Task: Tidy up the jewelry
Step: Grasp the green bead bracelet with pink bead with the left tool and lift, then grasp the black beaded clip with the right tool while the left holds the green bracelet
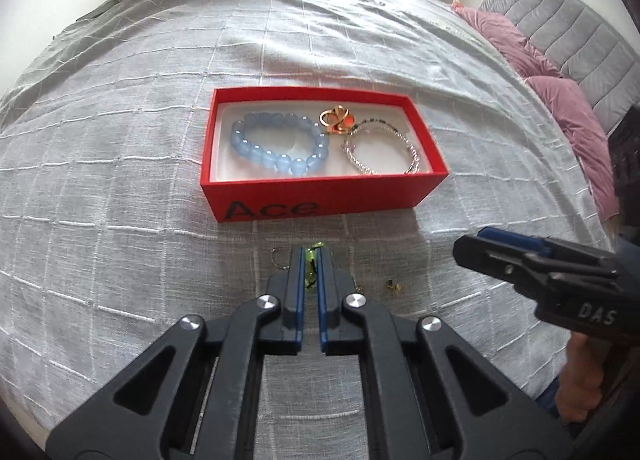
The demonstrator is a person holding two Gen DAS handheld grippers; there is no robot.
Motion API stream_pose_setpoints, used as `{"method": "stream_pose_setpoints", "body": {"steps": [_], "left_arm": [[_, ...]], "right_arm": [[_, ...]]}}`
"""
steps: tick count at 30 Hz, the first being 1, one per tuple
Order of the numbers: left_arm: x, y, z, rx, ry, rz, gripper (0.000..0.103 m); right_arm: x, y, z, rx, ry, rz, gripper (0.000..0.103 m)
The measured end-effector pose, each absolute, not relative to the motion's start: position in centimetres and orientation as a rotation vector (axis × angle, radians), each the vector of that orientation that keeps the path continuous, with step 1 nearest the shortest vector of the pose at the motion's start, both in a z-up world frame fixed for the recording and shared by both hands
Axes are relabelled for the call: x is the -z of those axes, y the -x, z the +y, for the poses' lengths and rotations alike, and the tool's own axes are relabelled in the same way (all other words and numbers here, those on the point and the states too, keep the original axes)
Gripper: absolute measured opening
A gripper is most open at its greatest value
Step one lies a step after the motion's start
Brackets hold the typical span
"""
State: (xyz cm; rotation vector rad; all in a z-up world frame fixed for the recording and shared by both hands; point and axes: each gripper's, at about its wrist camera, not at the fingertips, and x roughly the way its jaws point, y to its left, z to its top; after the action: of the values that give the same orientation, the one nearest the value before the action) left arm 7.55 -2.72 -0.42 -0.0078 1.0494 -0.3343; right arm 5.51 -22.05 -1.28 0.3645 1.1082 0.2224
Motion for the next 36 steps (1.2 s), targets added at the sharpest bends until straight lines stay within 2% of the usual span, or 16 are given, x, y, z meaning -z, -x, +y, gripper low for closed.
{"method": "stream_pose_setpoints", "body": {"steps": [12,22,32,36], "left_arm": [[-4.0,-7.2,2.6,0.368,0.242,0.896,0.006],[-3.8,-6.8,6.7,0.298,0.316,0.89,0.006],[-3.0,-6.4,9.8,0.258,0.327,0.907,0.006],[-2.9,-6.4,10.3,0.253,0.33,0.908,0.006]], "right_arm": [[1.7,-4.8,-18.0,-0.321,-0.243,1.079,0.047],[3.3,-3.3,-9.5,-0.492,-0.033,1.007,0.046],[5.7,-3.7,-5.5,-0.455,0.135,0.975,0.045],[6.8,-3.9,-4.9,-0.43,0.176,0.988,0.038]]}}
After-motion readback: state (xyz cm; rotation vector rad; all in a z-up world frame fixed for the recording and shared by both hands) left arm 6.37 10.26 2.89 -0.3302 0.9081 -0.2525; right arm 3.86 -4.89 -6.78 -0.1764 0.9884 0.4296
